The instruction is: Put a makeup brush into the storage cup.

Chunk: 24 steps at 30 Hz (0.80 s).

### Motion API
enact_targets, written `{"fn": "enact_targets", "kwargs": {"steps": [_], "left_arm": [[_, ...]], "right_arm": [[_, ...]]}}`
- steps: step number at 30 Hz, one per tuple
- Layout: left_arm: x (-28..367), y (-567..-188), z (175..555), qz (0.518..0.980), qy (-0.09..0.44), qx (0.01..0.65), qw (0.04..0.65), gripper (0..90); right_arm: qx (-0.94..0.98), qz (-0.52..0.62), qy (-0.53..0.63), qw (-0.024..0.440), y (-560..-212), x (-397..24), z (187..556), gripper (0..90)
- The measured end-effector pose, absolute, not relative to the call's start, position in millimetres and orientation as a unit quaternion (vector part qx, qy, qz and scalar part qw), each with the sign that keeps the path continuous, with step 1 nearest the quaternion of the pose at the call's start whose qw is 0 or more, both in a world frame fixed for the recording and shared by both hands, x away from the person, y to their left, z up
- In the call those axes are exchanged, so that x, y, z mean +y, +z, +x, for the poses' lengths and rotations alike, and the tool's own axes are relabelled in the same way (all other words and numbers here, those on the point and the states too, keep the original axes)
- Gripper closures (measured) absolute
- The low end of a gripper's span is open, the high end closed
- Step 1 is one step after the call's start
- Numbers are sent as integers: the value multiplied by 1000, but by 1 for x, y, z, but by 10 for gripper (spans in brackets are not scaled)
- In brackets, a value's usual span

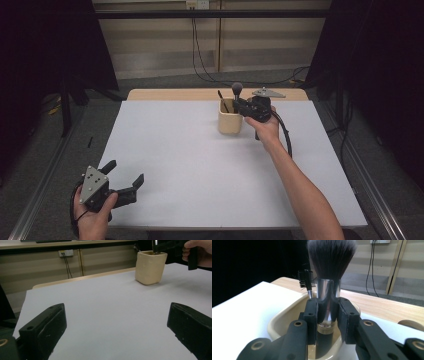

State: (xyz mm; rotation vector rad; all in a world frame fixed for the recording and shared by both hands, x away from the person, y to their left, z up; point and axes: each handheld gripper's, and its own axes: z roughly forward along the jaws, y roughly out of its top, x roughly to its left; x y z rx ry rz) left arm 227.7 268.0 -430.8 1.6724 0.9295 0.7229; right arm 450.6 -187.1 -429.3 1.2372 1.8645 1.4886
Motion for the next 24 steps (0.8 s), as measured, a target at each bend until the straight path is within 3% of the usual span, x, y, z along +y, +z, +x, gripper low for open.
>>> {"fn": "enact_targets", "kwargs": {"steps": [7,18,23,24], "left_arm": [[268,-431,228,700,300,388,518,25],[265,-431,231,700,299,389,519,25],[264,-432,236,697,295,394,521,25],[264,-433,236,697,294,395,521,25]], "right_arm": [[675,448,542,225,-428,-186,448,636],[677,451,542,212,-422,-189,442,336],[678,445,540,225,-420,-188,438,125],[675,446,543,225,-419,-188,437,118]]}}
